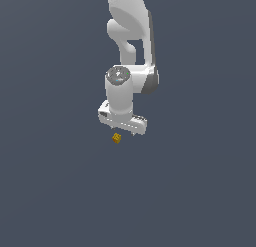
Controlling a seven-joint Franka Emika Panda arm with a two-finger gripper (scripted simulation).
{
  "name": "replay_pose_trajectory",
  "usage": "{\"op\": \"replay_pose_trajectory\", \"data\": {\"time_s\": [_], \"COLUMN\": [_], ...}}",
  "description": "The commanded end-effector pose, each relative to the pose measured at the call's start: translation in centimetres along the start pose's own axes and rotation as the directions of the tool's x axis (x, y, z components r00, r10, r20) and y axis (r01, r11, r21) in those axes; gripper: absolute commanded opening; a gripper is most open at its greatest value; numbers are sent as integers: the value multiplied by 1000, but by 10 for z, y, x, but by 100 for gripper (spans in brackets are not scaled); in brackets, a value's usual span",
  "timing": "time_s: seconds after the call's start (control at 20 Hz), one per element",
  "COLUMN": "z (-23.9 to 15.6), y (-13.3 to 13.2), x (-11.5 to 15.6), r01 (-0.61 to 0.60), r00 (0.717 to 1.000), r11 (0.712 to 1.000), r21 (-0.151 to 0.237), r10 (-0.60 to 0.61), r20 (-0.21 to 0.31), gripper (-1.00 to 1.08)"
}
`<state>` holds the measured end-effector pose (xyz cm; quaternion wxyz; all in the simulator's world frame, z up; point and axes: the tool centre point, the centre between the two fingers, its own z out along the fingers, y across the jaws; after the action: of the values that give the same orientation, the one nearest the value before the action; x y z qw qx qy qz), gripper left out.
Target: Pick up the object and move it to a goal position.
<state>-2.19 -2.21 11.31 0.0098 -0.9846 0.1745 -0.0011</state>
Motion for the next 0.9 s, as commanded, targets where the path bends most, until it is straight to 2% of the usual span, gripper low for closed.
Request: {"op": "replay_pose_trajectory", "data": {"time_s": [0.0, 0.4, 0.85], "z": [13, 37, 45], "y": [12, 34, 37], "x": [-3, -11, -12], "r01": [-68, -193, -203], "r00": [998, 981, 979], "r11": [998, 981, 979], "r21": [-5, -17, -19], "r10": [68, 193, 203], "r20": [-1, -5, -4], "gripper": [100, 100, 100]}}
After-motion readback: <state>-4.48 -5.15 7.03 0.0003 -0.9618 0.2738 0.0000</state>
